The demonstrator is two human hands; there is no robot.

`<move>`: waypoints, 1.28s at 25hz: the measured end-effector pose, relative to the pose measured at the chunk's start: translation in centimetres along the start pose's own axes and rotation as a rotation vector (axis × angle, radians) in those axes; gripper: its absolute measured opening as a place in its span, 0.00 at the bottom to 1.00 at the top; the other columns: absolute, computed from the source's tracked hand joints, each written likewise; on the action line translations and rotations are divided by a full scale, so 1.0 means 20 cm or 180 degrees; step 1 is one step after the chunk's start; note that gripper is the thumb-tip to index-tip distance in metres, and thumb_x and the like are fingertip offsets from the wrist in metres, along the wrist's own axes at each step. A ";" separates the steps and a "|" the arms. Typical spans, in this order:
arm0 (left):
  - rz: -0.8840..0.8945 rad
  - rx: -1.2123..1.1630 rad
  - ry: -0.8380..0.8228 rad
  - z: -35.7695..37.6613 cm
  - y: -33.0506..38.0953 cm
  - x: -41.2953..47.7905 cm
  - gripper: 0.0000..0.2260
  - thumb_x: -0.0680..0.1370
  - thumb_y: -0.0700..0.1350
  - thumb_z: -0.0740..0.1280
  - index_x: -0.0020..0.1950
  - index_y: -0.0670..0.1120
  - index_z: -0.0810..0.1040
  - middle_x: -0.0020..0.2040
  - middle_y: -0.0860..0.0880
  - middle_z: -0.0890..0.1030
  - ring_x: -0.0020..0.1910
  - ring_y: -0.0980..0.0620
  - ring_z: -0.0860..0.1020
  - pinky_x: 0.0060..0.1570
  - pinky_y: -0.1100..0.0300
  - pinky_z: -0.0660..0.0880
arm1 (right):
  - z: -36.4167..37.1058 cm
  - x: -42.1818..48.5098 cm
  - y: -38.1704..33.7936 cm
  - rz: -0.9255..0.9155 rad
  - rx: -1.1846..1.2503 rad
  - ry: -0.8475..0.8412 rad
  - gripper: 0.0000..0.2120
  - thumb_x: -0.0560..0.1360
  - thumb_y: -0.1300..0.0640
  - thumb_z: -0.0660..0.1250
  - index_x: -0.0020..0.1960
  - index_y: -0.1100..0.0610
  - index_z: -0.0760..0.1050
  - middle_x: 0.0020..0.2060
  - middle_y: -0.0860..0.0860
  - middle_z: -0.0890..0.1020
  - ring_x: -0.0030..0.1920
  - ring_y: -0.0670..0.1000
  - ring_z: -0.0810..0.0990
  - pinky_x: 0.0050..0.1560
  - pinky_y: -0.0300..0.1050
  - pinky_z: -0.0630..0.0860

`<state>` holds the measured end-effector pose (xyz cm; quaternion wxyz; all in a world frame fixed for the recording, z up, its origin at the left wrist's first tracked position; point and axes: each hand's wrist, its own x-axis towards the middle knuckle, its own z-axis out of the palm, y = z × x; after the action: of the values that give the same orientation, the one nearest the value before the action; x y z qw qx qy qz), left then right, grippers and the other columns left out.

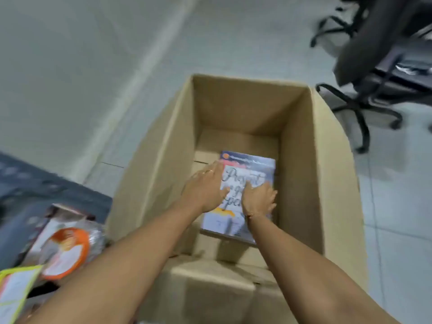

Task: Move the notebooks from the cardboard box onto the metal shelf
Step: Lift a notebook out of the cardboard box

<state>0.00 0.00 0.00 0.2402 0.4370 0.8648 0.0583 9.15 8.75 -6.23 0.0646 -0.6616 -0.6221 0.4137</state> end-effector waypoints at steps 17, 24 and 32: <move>-0.2488 -0.0840 -0.1203 0.58 -0.16 0.27 0.09 0.73 0.43 0.68 0.50 0.40 0.78 0.57 0.41 0.80 0.54 0.42 0.80 0.41 0.58 0.72 | 0.23 0.14 0.38 0.0849 -0.1060 -0.0132 0.34 0.73 0.53 0.68 0.71 0.65 0.57 0.67 0.60 0.67 0.67 0.60 0.64 0.64 0.55 0.68; -0.1915 -0.0280 -0.0495 0.36 -0.10 0.11 0.11 0.75 0.32 0.61 0.55 0.36 0.78 0.59 0.38 0.80 0.58 0.40 0.78 0.52 0.53 0.77 | 0.12 -0.04 0.26 0.0421 -0.0513 0.0520 0.31 0.71 0.68 0.65 0.71 0.61 0.57 0.66 0.60 0.65 0.65 0.61 0.63 0.64 0.54 0.62; -0.0940 -0.0637 0.2044 -0.57 -0.08 -0.80 0.07 0.75 0.38 0.66 0.53 0.43 0.78 0.50 0.42 0.79 0.52 0.41 0.77 0.47 0.53 0.69 | -0.32 -0.77 -0.33 -0.1692 0.1743 0.0801 0.32 0.70 0.63 0.69 0.71 0.63 0.60 0.66 0.64 0.66 0.68 0.60 0.63 0.68 0.46 0.59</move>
<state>1.55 -12.15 15.41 0.0038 0.2412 0.9399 0.2415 9.86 -0.55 9.08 0.4189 -0.4815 -0.6255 0.4488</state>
